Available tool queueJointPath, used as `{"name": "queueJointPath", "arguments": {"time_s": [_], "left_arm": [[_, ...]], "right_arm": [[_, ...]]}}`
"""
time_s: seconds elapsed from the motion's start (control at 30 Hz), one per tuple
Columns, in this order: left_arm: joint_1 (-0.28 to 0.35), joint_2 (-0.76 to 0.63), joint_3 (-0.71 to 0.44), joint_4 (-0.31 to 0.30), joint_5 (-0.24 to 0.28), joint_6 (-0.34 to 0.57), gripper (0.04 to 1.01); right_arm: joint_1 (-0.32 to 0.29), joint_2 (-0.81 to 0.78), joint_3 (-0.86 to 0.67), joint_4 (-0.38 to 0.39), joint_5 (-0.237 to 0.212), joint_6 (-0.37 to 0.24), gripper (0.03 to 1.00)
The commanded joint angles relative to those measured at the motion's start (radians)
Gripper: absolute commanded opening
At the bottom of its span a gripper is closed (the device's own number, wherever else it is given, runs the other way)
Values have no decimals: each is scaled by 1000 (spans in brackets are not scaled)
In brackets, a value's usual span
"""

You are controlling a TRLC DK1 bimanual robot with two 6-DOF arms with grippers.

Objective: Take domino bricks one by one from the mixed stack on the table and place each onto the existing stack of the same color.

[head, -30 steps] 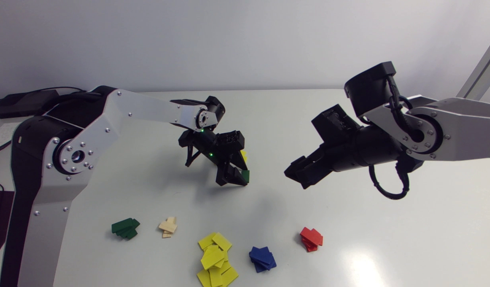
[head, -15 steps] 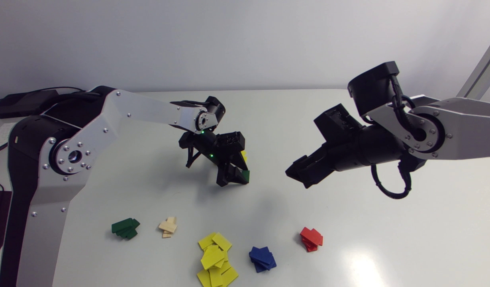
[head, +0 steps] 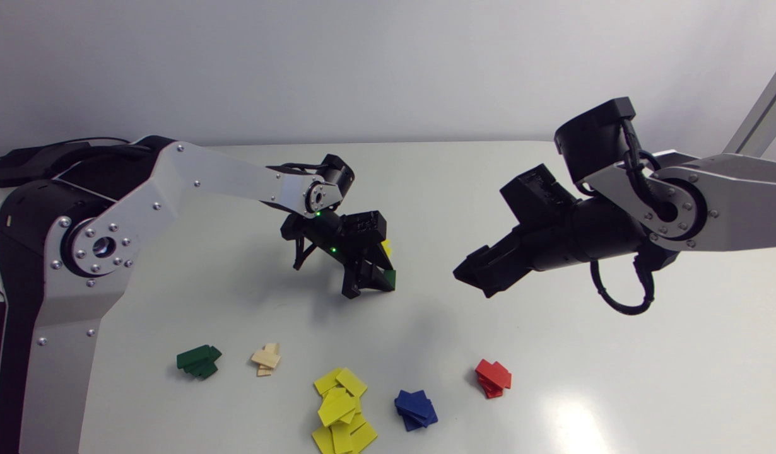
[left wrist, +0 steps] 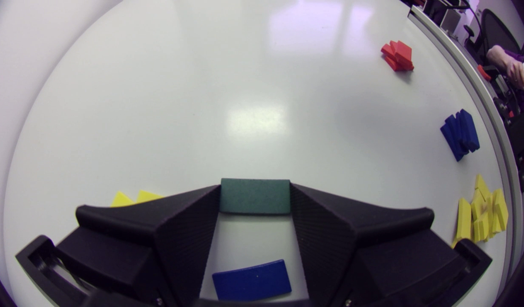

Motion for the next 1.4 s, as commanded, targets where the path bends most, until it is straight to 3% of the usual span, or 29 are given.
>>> {"name": "queueJointPath", "arguments": {"time_s": [0.0, 0.13, 0.4, 0.73, 0.97, 1.37], "left_arm": [[-1, 44, -79, -42, -58, 52, 297], [6, -19, -77, -51, -57, 52, 298], [29, -144, -62, -127, -55, 42, 298], [92, -327, -165, -131, -50, -12, 298], [204, -531, -398, -71, -44, -18, 298], [454, -848, -831, 127, -4, -23, 300]], "right_arm": [[-4, -11, -8, -20, -6, -9, 970], [-1, -13, -10, -21, -6, -7, 970], [2, -25, -11, -23, -5, -5, 970], [22, -34, -18, -21, -6, -4, 970], [35, -40, -25, -11, -6, -5, 970], [96, -40, -50, 22, -5, 13, 970]]}}
